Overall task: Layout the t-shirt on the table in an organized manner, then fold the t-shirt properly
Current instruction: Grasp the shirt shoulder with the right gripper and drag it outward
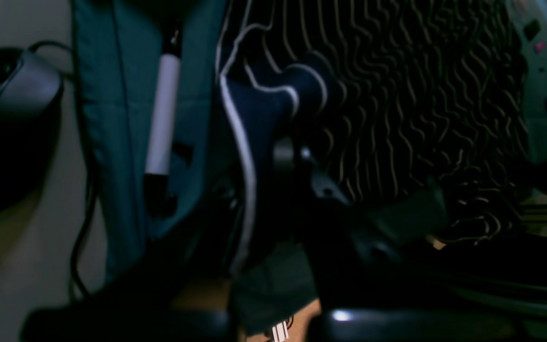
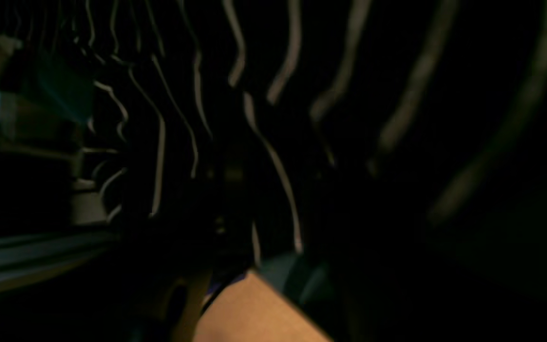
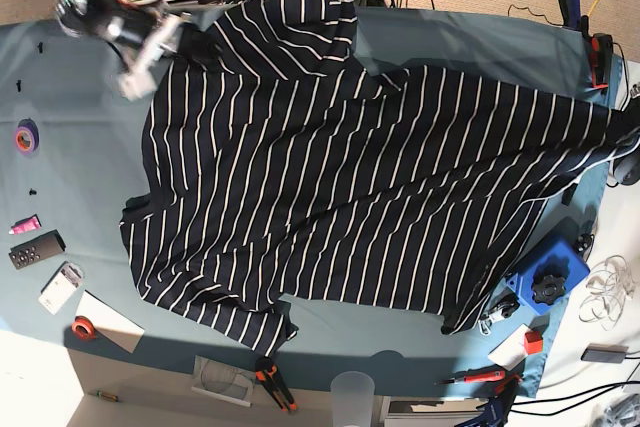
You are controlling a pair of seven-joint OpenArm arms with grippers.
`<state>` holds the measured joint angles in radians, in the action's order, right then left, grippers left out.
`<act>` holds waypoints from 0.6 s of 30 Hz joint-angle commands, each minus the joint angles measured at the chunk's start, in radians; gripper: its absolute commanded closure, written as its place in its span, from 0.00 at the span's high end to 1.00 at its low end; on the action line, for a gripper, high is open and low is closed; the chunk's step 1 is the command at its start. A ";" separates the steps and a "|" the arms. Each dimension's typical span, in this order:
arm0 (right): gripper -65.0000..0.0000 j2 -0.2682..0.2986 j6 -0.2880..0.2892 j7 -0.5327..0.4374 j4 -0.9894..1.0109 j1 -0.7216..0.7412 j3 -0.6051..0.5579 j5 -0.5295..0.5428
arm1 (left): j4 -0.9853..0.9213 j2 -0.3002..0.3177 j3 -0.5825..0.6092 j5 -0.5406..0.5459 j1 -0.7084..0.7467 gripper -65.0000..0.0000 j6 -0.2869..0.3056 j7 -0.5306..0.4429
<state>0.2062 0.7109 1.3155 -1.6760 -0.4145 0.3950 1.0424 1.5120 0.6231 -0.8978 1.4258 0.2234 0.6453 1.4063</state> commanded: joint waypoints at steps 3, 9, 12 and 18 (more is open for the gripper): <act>0.27 0.005 -0.013 0.068 0.007 -0.015 -0.066 -0.176 | 0.014 0.028 -0.009 0.026 -0.007 0.00 0.003 -0.016; 0.00 0.009 -0.013 0.046 0.006 0.032 -0.092 -0.239 | 0.014 0.028 -0.009 0.026 -0.007 0.00 0.003 -0.016; 0.00 0.010 -0.013 -0.011 0.006 0.100 -0.078 -0.311 | 0.014 0.028 -0.009 0.026 -0.008 0.00 0.003 -0.017; 0.00 0.010 -0.013 -0.106 0.006 0.299 -0.016 -0.467 | 0.014 0.028 -0.009 0.026 -0.007 0.00 0.003 -0.017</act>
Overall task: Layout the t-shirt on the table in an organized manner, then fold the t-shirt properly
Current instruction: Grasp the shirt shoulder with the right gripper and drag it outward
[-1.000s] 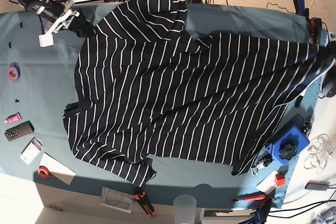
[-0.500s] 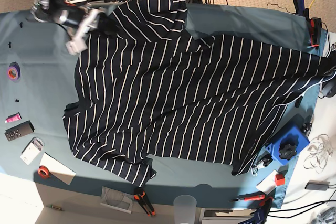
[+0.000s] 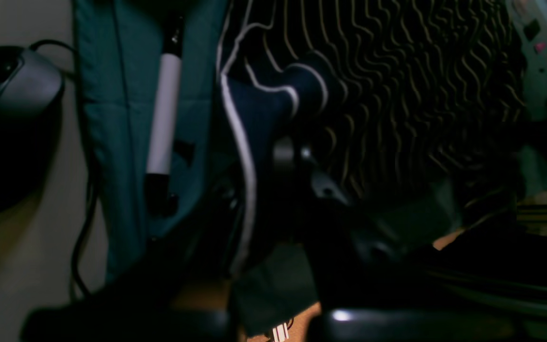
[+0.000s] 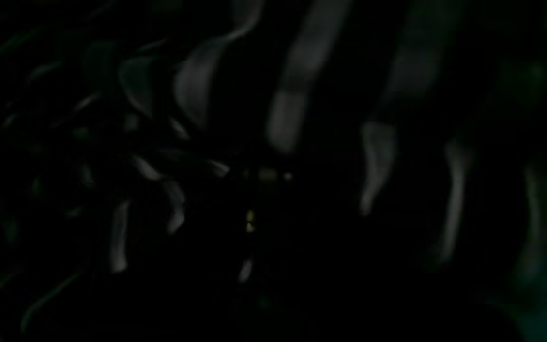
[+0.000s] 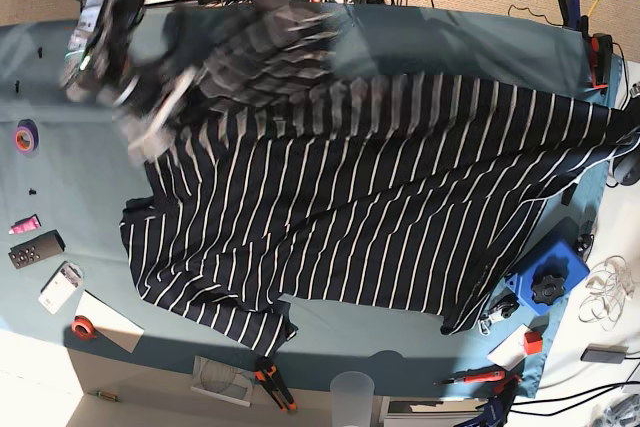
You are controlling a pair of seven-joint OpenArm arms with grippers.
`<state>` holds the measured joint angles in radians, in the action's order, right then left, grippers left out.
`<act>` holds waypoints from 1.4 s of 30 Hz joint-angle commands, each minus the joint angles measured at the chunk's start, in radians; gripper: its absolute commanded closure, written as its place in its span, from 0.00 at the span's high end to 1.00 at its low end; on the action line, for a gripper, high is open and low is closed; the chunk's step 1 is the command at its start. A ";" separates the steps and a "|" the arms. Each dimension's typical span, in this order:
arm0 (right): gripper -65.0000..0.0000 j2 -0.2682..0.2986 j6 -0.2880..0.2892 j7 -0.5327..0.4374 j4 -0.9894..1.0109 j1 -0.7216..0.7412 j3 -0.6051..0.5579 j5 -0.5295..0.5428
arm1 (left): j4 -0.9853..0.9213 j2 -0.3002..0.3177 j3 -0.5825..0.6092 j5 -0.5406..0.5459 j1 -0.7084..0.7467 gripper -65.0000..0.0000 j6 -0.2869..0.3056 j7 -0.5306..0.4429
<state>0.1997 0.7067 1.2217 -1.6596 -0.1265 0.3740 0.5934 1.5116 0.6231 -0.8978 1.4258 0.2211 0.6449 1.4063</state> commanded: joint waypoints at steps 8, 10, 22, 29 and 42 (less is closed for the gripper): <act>0.00 0.016 -0.009 -0.046 -0.009 0.221 0.029 -0.097 | 0.014 0.028 -0.009 0.026 -0.005 0.00 0.004 -0.018; 0.00 0.016 -0.016 -0.052 -0.009 0.244 0.029 -0.095 | 0.014 0.028 -0.009 0.026 -0.005 0.00 0.004 -0.018; 0.32 0.055 -0.067 0.175 -0.016 0.217 0.040 0.250 | 0.014 0.028 -0.009 0.026 -0.005 0.00 0.004 -0.018; 0.31 0.081 -0.014 0.175 -0.181 0.061 0.280 0.463 | 0.014 0.028 -0.009 0.026 -0.005 0.00 0.004 -0.019; 0.31 0.072 -0.009 0.175 -0.202 -0.299 0.306 0.560 | 0.014 0.028 -0.009 0.026 -0.005 0.00 0.004 -0.019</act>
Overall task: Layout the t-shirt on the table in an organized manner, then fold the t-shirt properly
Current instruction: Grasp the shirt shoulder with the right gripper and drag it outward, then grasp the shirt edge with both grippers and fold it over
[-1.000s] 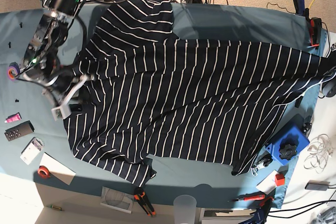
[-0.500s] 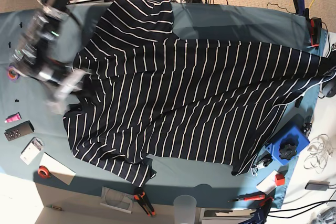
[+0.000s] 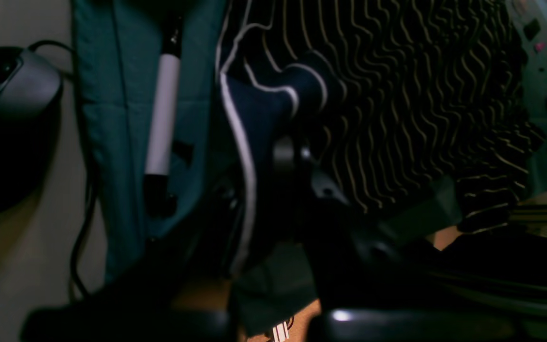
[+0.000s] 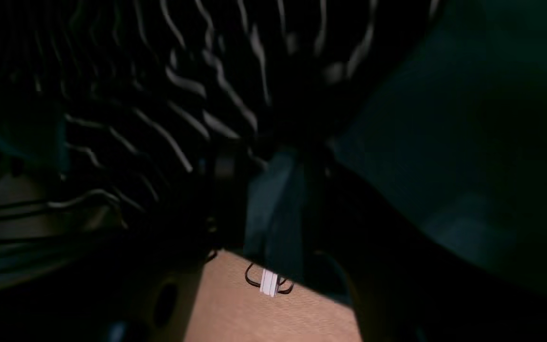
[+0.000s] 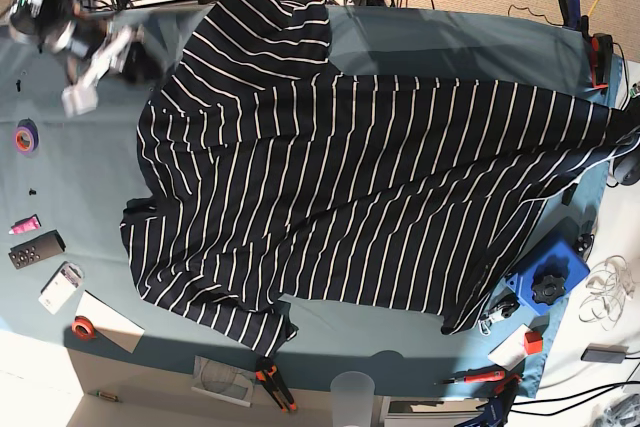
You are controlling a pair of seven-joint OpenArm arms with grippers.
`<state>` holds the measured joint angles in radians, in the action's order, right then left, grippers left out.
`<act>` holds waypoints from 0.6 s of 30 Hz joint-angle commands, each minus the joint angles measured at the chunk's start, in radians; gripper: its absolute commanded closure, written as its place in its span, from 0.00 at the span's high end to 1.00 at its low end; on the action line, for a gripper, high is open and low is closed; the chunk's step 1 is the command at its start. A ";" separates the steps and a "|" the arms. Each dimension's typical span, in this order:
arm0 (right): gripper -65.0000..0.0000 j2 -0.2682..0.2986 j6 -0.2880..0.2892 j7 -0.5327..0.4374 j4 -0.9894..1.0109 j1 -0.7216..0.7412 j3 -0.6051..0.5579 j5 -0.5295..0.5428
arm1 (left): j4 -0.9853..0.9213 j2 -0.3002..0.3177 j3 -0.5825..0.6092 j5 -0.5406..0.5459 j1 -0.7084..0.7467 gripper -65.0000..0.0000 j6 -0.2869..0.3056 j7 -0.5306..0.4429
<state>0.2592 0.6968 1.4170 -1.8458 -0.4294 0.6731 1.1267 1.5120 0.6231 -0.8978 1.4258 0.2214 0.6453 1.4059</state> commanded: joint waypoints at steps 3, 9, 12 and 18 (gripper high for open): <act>0.31 -0.008 0.001 -0.021 -0.016 -0.031 0.000 -0.058 | 0.014 0.028 -0.009 0.026 -0.005 0.00 0.003 -0.019; 0.32 -0.018 0.001 -0.021 -0.015 -0.079 -0.124 -0.106 | 0.014 0.027 -0.009 0.026 -0.005 0.00 0.003 -0.019; 0.36 -0.018 0.001 -0.021 -0.015 -0.080 -0.226 -0.107 | 0.014 0.027 -0.009 0.026 -0.005 0.00 0.003 -0.019; 0.36 -0.018 0.000 -0.021 -0.011 -0.080 -0.389 -0.282 | 0.014 0.027 -0.009 0.026 -0.005 0.00 0.003 -0.018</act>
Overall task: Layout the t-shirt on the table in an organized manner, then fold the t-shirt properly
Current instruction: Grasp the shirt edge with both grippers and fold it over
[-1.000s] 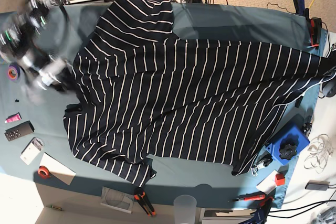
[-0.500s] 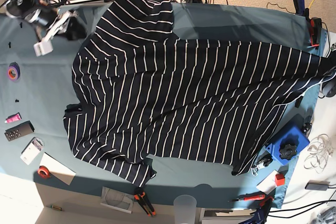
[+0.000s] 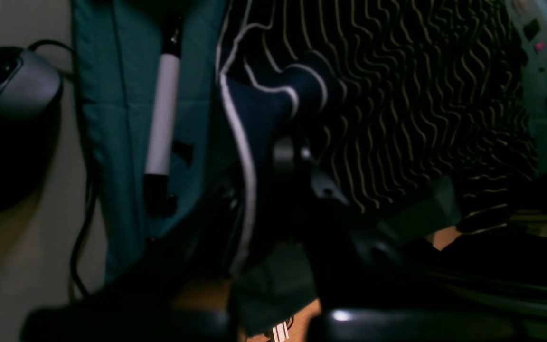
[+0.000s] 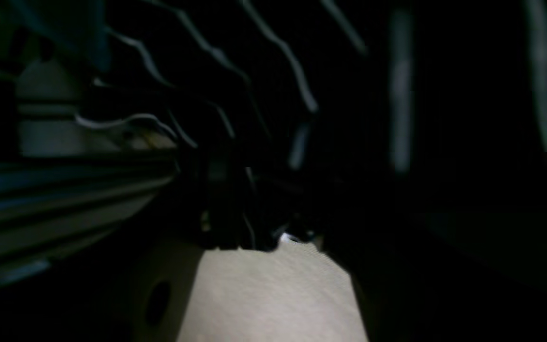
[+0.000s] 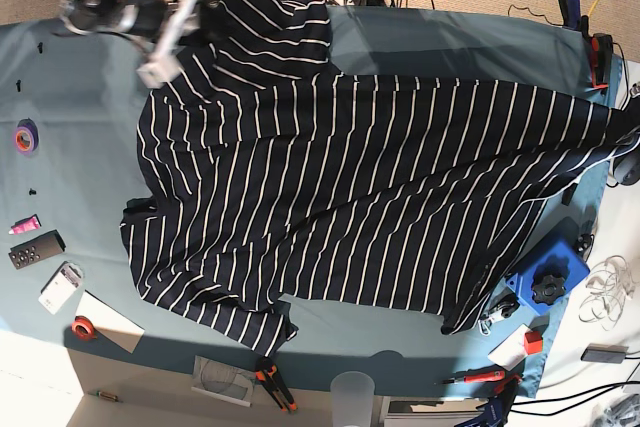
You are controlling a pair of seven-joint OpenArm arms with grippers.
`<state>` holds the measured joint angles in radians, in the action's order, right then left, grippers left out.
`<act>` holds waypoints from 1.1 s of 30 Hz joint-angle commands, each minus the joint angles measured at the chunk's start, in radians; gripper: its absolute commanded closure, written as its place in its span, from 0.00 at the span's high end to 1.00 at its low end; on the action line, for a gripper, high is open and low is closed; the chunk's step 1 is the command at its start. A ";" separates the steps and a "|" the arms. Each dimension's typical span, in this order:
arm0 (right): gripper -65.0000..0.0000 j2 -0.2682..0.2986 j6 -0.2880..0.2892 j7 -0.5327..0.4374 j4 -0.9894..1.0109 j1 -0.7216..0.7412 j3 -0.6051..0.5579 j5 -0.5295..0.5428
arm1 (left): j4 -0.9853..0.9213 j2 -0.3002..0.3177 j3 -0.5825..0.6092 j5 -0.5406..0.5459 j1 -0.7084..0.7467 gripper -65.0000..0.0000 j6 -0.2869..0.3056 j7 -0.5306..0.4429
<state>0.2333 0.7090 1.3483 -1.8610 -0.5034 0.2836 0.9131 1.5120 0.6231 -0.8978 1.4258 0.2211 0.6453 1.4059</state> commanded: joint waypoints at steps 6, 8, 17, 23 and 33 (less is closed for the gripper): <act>0.36 0.008 -0.061 0.009 0.004 -0.006 -0.133 -0.249 | 0.014 0.027 -0.009 0.026 -0.005 0.00 0.003 -0.019; 0.28 0.008 -0.102 0.038 0.004 -0.006 -0.158 -0.248 | 0.014 0.027 -0.009 0.026 -0.005 0.00 0.003 -0.019; 0.00 0.016 -0.047 0.048 -0.010 -0.007 -0.052 0.088 | 0.014 0.011 -0.009 0.026 -0.004 0.00 -0.027 -0.010; 0.00 0.016 -0.011 0.048 -0.057 -0.006 0.207 0.328 | 0.014 -0.012 -0.009 0.026 0.051 0.00 -0.027 -0.010; 0.00 0.016 -0.011 0.048 -0.058 -0.012 0.612 0.570 | 0.013 -0.085 -0.008 0.026 0.182 0.00 -0.021 -0.010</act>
<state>0.2321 0.6971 1.4261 -1.9049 -0.5106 0.8841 1.4651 1.5124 0.5121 -0.8974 1.4361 0.4007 0.6212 1.4117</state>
